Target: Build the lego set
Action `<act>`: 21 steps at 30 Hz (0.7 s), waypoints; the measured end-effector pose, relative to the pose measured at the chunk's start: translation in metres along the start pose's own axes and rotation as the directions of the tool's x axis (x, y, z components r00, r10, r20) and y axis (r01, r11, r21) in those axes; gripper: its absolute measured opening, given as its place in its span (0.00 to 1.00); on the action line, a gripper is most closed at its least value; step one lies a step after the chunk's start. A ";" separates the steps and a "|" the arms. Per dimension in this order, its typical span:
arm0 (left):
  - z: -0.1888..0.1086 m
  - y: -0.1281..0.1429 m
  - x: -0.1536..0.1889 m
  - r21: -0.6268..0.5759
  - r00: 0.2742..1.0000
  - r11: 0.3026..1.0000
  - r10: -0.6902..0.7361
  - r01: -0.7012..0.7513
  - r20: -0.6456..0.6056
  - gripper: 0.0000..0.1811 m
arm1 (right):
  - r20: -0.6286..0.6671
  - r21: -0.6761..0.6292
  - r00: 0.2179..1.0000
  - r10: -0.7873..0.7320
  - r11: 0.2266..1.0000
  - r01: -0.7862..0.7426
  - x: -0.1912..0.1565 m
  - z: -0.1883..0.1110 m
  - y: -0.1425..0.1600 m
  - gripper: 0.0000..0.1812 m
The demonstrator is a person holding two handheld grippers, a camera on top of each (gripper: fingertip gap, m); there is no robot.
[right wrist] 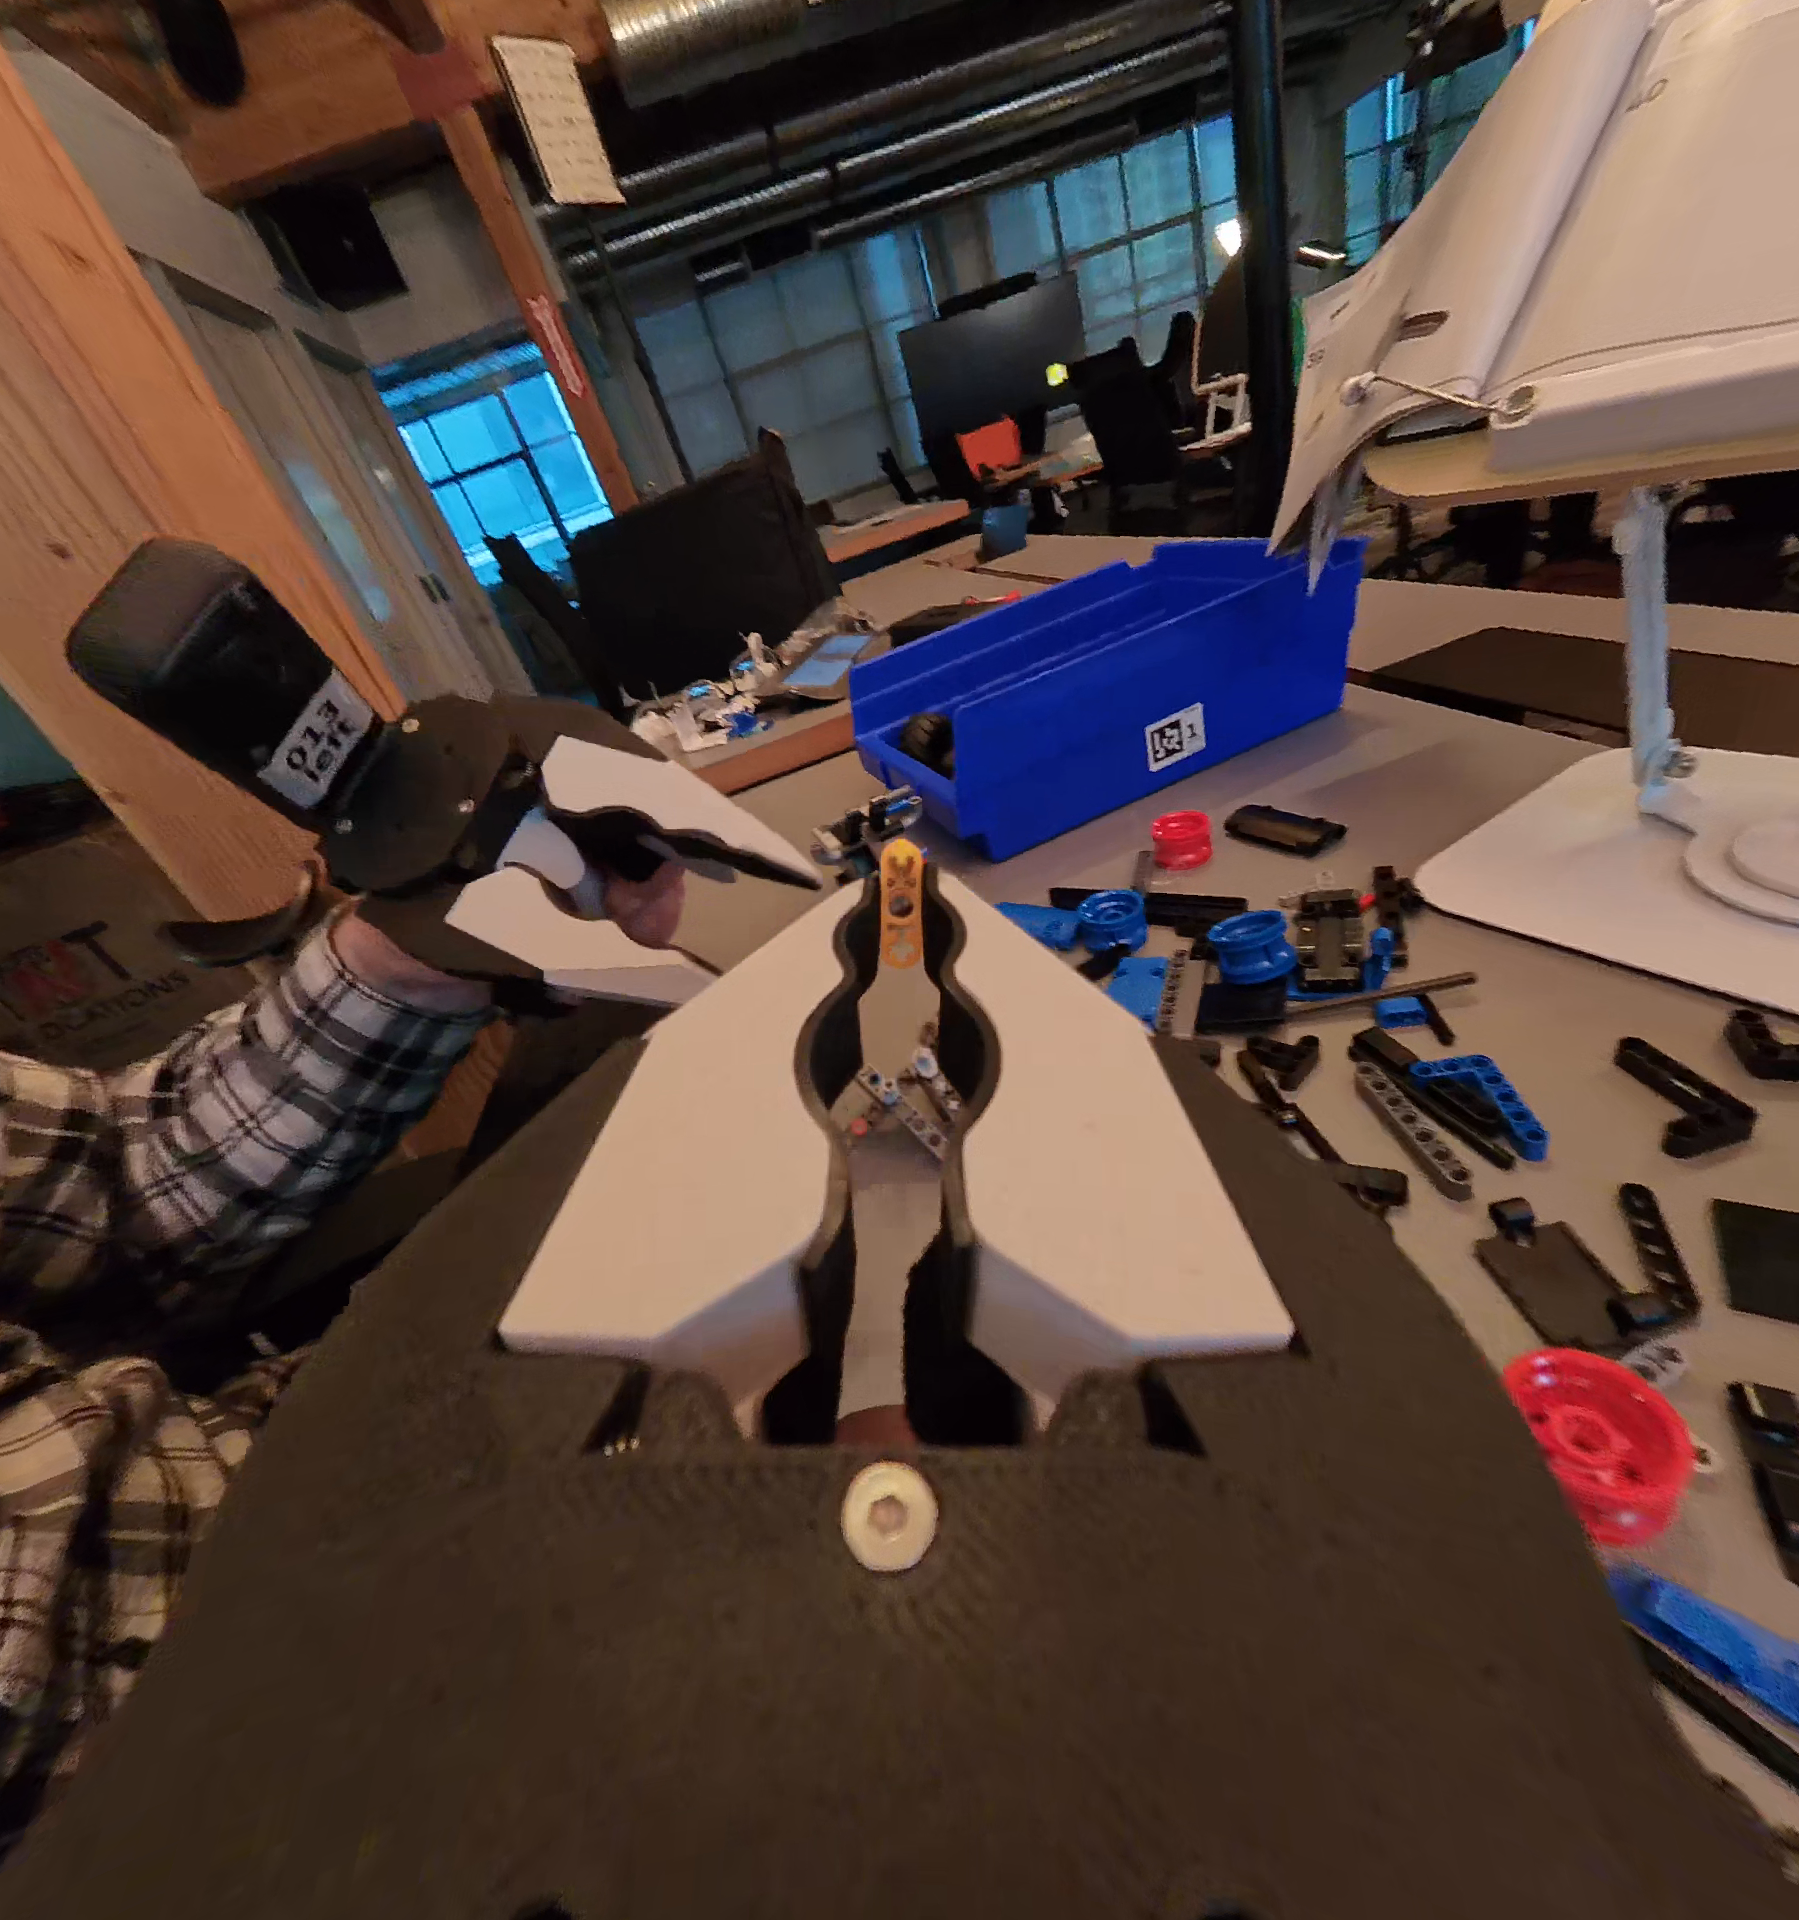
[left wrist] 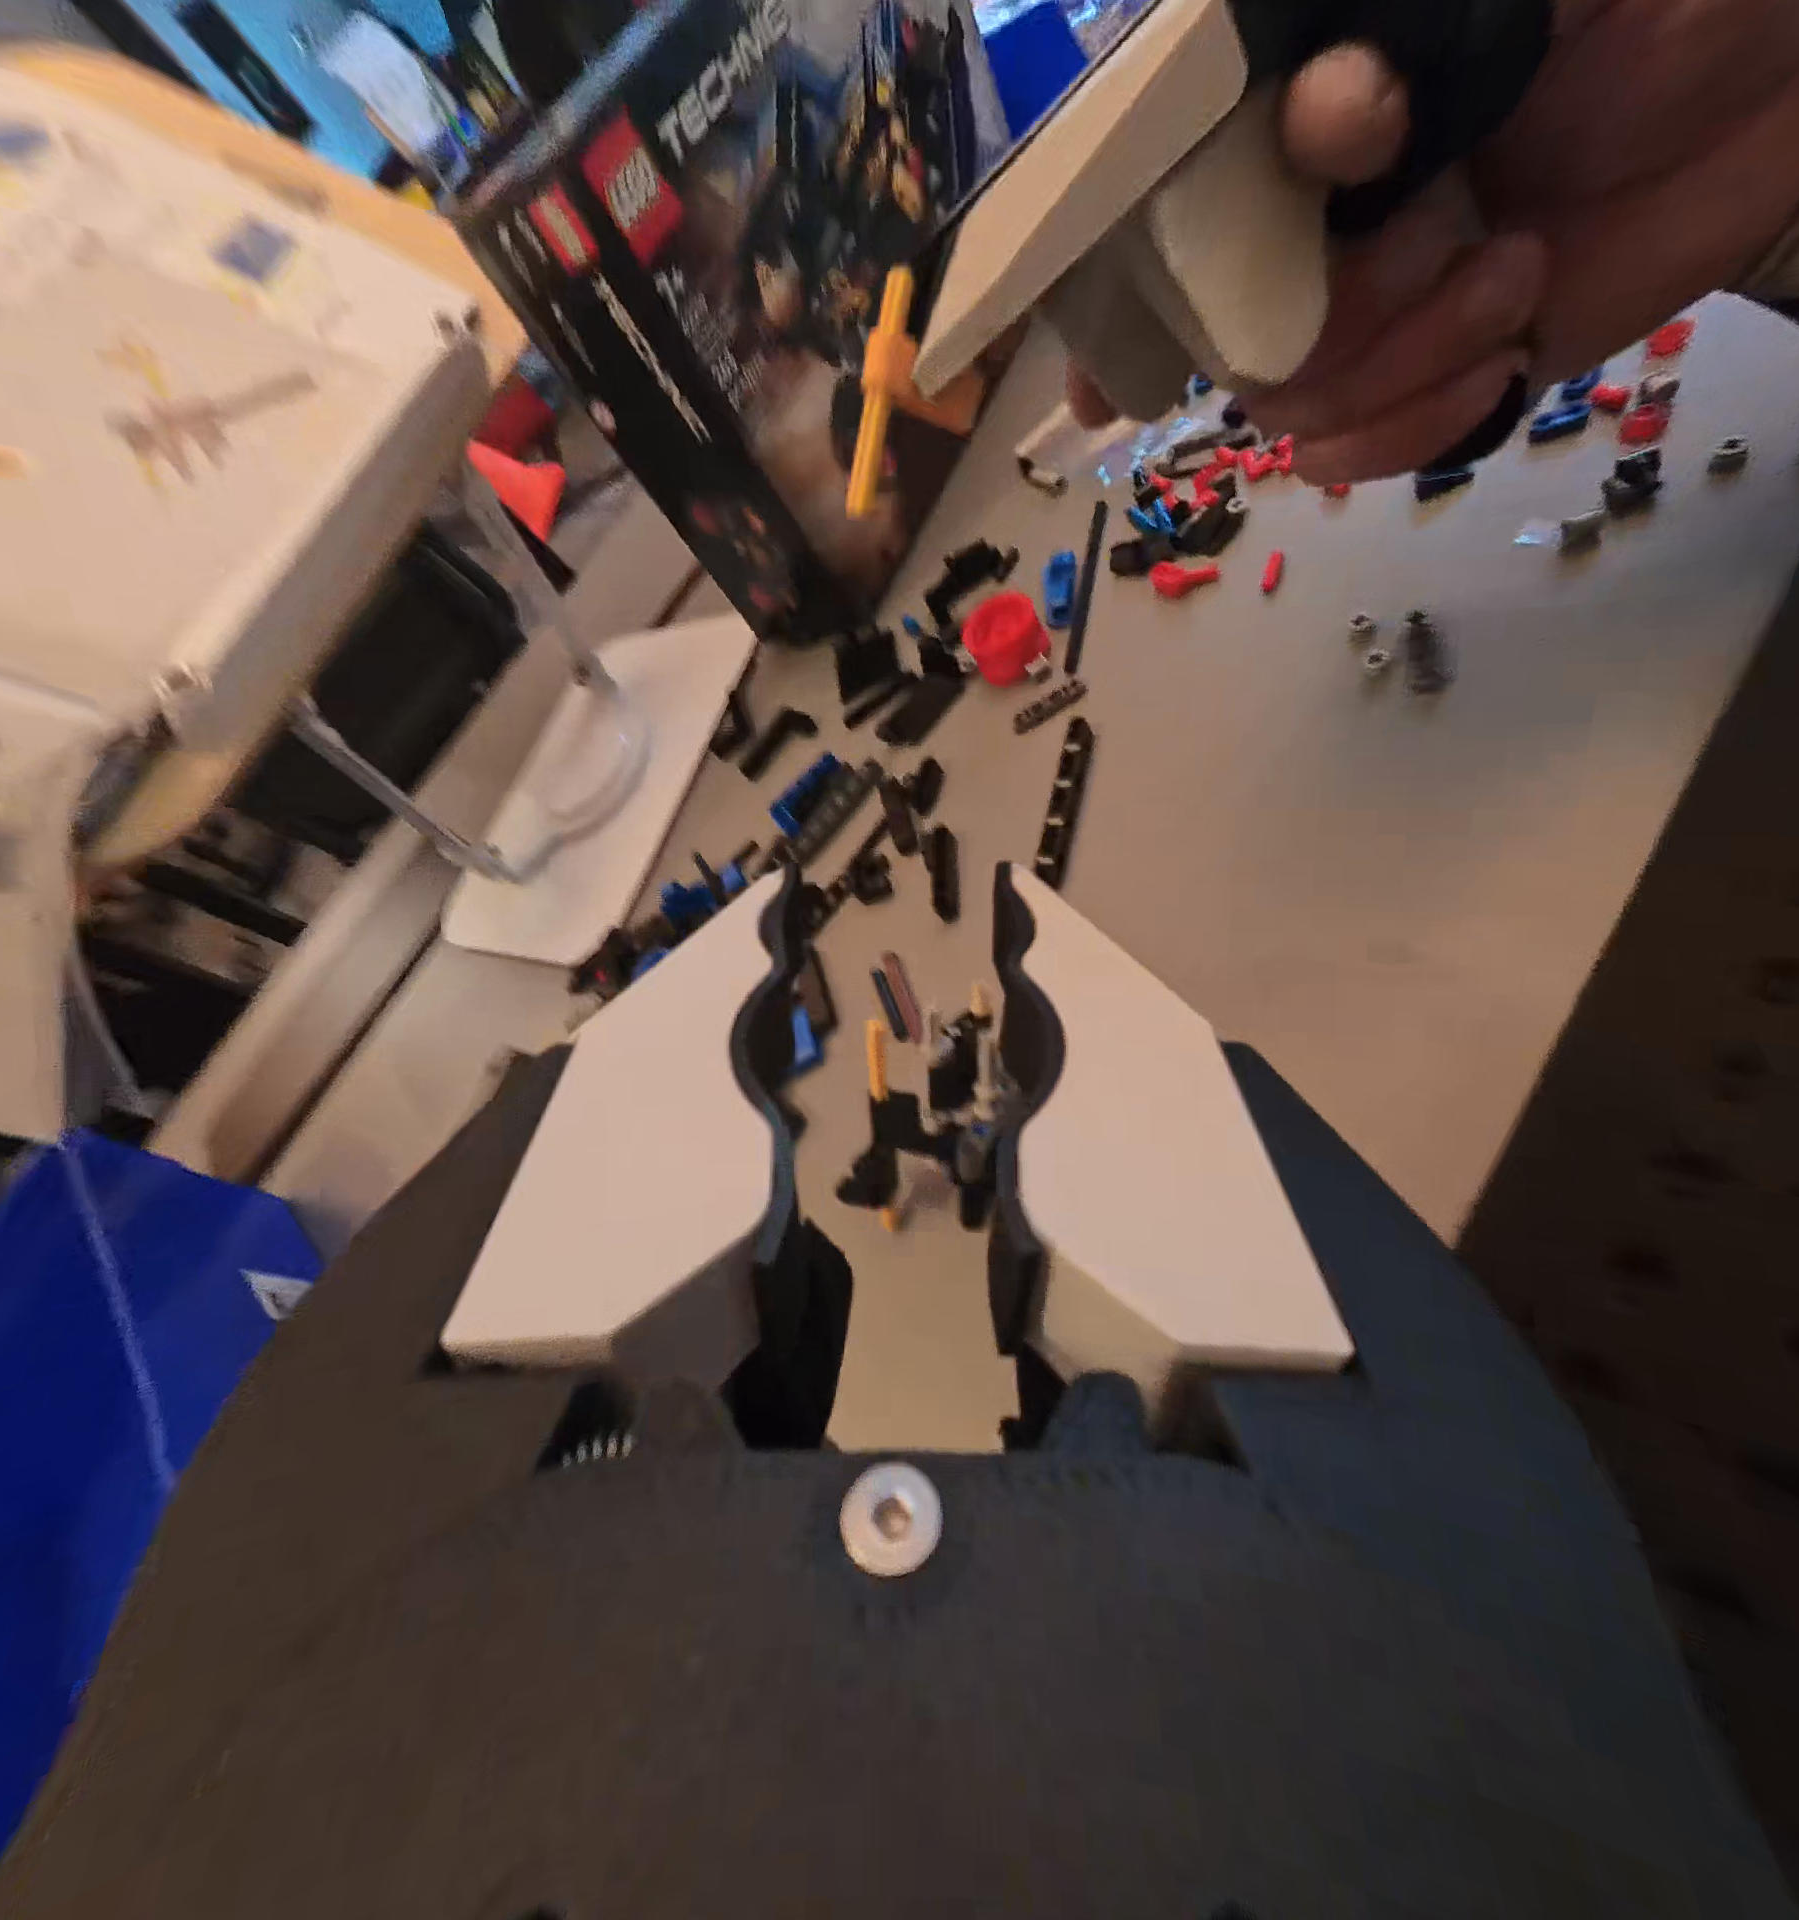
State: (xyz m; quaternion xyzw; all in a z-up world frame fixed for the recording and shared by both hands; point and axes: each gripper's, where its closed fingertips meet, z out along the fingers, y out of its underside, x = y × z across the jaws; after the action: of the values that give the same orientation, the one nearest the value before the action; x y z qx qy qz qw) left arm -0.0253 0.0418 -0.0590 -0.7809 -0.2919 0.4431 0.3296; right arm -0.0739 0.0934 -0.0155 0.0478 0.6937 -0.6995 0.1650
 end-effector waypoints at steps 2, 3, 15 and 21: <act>0.007 -0.013 -0.002 0.027 0.996 0.996 0.078 -0.079 0.047 0.19 | 0.021 0.007 1.000 0.018 1.000 -0.018 -0.002 0.000 0.000 0.03; 0.011 -0.020 -0.002 0.041 0.993 0.994 0.102 -0.104 0.065 0.19 | 0.034 0.007 0.999 0.028 1.000 -0.028 -0.004 0.001 0.000 0.03; 0.034 -0.047 -0.002 0.066 0.926 0.934 0.335 -0.351 0.176 0.02 | 0.136 -0.048 0.986 0.093 0.995 -0.087 -0.022 0.009 0.012 0.03; 0.019 -0.041 -0.011 0.078 0.959 0.956 0.276 -0.281 0.071 0.01 | 0.152 -0.063 0.985 0.084 0.995 -0.075 -0.030 0.017 0.017 0.04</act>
State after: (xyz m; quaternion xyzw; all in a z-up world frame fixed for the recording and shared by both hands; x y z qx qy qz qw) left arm -0.0534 0.0634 -0.0297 -0.7856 -0.1689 0.5204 0.2889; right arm -0.0377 0.0823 -0.0221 0.0166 0.6961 -0.6739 0.2472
